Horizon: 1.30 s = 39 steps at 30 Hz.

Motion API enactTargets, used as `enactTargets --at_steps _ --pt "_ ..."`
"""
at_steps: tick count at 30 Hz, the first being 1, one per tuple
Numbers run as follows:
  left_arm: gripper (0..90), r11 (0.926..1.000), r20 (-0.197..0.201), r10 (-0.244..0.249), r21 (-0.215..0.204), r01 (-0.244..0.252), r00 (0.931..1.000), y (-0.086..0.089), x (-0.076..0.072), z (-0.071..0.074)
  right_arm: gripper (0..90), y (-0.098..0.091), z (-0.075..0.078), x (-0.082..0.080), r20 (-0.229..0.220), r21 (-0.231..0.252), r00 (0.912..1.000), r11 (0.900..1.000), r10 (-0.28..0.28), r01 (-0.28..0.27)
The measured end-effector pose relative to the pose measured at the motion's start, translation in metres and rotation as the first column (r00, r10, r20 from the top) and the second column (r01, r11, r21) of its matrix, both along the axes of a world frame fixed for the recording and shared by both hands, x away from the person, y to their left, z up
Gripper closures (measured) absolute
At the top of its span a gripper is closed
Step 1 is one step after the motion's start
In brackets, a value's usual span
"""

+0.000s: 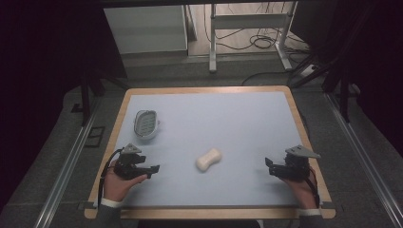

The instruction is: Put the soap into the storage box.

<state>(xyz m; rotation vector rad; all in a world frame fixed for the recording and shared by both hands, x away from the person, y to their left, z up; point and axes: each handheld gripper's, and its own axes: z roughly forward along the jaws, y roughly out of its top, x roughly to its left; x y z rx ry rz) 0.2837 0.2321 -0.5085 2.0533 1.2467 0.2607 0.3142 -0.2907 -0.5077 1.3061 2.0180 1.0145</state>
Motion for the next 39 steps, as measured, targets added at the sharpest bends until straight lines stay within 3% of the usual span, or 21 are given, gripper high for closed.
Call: enactTargets --at_steps 5,8,14,18,24,39 --pt "26.4 0.9996 -0.006 0.007 0.027 -0.007 1.0 -0.006 0.0 0.005 8.5 -0.005 0.0 0.0 -0.006 0.014 1.0 0.9999 -0.004 0.004" --pt "26.3 0.9998 0.004 0.003 0.018 -0.003 1.0 -0.01 -0.002 0.01 8.6 -0.005 0.0 -0.001 -0.007 0.006 1.0 1.0 -0.001 0.001" --pt "26.4 0.9988 0.004 -0.011 0.048 0.011 0.9999 -0.014 -0.003 0.019 8.6 -0.005 0.002 -0.003 0.0 0.009 1.0 1.0 -0.003 0.003" --pt "26.2 0.999 0.004 -0.008 0.043 0.008 1.0 -0.017 -0.002 0.023 8.5 -0.005 0.002 -0.003 -0.004 0.006 1.0 1.0 -0.003 0.003" --pt "26.4 0.9986 0.018 -0.042 0.033 0.042 0.9989 -0.029 0.001 0.034 8.5 -0.006 0.002 -0.004 -0.001 0.005 0.9999 0.9999 -0.015 0.015" --pt "26.4 0.9863 0.002 -0.144 0.082 0.143 0.9896 -0.071 0.012 0.048 8.6 -0.008 0.002 -0.006 0.001 0.01 0.9997 0.9997 -0.024 0.024"
